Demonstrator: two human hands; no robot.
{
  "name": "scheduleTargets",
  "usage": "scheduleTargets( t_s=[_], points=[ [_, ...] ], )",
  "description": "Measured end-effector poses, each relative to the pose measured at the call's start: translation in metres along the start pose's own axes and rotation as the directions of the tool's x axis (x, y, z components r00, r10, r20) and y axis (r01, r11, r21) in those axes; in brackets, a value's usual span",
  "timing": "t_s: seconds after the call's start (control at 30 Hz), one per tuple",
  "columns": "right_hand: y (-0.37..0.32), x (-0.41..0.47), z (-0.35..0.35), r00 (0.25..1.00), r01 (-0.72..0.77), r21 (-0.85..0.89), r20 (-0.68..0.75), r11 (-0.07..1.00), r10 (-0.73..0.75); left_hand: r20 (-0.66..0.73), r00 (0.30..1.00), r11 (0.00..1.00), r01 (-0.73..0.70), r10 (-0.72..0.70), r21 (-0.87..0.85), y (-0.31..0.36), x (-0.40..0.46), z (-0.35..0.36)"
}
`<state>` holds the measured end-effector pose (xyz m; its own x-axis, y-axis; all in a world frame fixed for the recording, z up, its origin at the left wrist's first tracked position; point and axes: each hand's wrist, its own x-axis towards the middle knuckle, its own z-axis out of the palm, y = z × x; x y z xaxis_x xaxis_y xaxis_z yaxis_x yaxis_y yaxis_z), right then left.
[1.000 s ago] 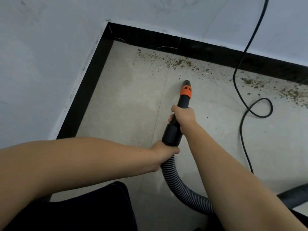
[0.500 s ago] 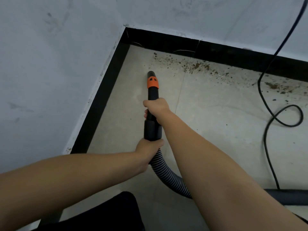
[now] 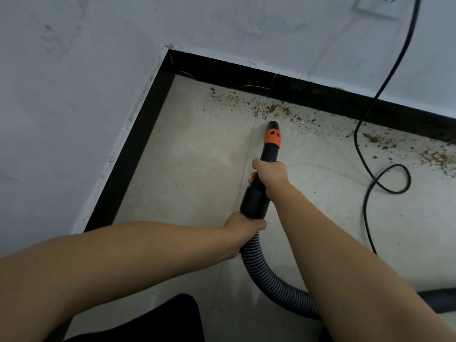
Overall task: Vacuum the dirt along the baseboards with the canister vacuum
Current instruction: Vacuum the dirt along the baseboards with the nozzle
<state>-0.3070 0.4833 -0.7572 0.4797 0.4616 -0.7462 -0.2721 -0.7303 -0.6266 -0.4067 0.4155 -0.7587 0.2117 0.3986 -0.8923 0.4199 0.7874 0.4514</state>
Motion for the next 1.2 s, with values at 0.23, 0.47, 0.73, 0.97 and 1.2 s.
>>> scheduleTargets(
  t_s=[0.23,0.47,0.73,0.97,1.2],
  points=[
    [-0.010,-0.007,0.043,0.984,0.041,-0.110,0.177,0.993,-0.021,-0.102,0.992,0.983,0.051,-0.070,-0.177,-0.003,0.000,-0.017],
    [-0.023,-0.013,0.086,0.944,0.087,-0.198,0.328,0.976,-0.018,-0.194,0.979,0.961,0.007,-0.063,-0.277,0.000,0.004,-0.044],
    [-0.035,-0.010,0.102,0.941,0.083,-0.130,0.337,0.988,-0.034,-0.221,0.975,0.963,-0.023,-0.038,-0.267,0.010,0.013,-0.066],
    [-0.018,-0.003,0.069,0.975,0.020,-0.013,0.221,1.000,-0.017,-0.138,0.990,0.991,-0.018,0.000,-0.129,0.003,0.010,-0.053],
    [-0.017,0.005,0.032,0.994,0.001,0.054,0.107,0.999,-0.007,-0.082,0.996,0.999,-0.024,0.021,-0.037,0.011,0.009,-0.025]
  ],
)
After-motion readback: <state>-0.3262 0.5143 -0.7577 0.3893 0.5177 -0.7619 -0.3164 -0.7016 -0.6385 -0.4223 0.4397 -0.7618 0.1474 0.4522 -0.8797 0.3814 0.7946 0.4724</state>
